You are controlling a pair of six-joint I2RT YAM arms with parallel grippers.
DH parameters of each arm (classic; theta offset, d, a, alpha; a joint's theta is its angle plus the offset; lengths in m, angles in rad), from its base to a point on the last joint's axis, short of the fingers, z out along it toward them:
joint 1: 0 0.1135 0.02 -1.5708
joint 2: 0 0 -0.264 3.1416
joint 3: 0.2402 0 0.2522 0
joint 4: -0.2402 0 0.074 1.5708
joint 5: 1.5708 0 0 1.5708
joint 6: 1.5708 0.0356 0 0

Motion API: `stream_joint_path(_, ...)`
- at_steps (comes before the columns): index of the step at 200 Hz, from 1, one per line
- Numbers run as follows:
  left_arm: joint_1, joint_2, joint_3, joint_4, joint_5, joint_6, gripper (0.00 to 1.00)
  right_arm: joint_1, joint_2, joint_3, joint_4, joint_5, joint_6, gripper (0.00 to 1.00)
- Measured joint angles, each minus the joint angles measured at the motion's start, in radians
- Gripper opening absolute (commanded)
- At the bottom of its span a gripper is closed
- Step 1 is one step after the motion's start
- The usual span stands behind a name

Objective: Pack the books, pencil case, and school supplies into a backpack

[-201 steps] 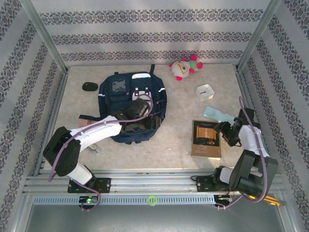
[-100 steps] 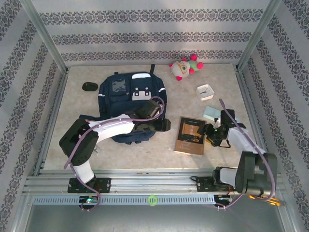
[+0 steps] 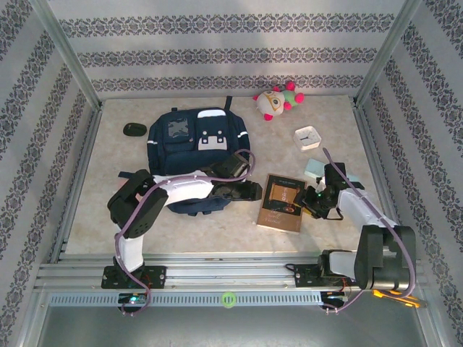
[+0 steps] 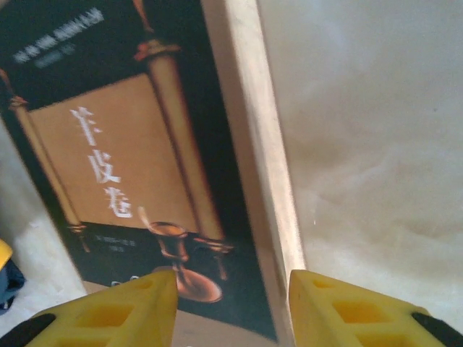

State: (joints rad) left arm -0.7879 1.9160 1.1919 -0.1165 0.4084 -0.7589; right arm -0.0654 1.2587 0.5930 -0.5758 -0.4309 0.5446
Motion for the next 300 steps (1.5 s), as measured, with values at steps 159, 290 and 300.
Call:
stream_joint_path(159,-0.037,0.148,0.127,0.008,0.071,-0.063,0.47,0.010,0.050,-0.032,0.079,-0.005,0.007,0.18)
stream_joint_path(290,-0.038,0.077,0.124,0.101,0.080,-0.125,0.45,0.018,0.047,-0.031,0.092,-0.008,0.034,0.16)
stream_joint_path(300,-0.042,0.077,0.124,0.111,0.090,-0.125,0.44,0.026,0.047,-0.031,0.100,-0.010,0.034,0.16)
